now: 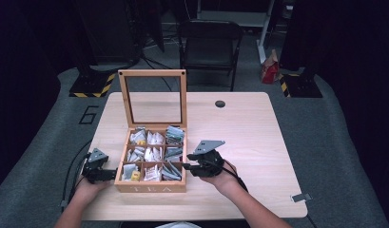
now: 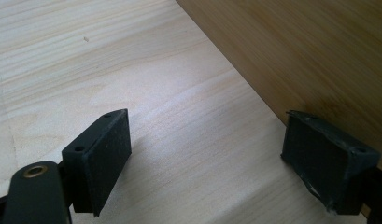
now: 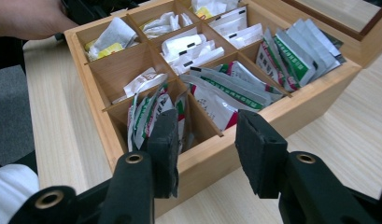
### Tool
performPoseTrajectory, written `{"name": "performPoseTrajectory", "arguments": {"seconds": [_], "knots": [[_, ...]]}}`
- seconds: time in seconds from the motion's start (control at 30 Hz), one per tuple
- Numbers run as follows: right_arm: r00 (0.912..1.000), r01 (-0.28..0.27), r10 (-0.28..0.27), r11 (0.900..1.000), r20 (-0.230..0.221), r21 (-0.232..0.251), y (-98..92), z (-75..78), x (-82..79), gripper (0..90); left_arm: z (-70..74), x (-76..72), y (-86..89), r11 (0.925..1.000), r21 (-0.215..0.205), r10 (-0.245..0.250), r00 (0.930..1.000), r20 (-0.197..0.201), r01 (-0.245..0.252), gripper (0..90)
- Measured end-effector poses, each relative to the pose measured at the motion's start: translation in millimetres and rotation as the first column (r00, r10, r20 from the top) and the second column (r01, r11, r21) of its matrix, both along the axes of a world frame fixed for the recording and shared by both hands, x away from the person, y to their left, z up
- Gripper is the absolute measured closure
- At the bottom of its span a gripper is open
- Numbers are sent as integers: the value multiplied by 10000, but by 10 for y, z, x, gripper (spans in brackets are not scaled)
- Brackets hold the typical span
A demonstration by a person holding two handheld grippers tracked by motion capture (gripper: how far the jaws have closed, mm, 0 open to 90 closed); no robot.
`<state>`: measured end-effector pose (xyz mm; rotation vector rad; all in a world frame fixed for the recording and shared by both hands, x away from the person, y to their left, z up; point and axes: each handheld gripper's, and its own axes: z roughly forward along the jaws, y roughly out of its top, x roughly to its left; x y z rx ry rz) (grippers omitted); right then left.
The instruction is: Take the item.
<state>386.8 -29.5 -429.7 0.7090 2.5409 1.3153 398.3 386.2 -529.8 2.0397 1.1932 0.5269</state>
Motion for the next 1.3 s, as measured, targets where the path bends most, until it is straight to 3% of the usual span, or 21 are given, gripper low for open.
{"name": "performPoseTrajectory", "arguments": {"seconds": [0.73,1.3], "knots": [[9992,-377,378,9992,-153,94,176,-95,-36,637,0,0,0,10000,-3,-1,10000,2,1,152],[9983,-576,575,9983,-132,-120,273,-179,2,669,0,0,0,10000,-11,3,10000,-2,-3,152]]}}
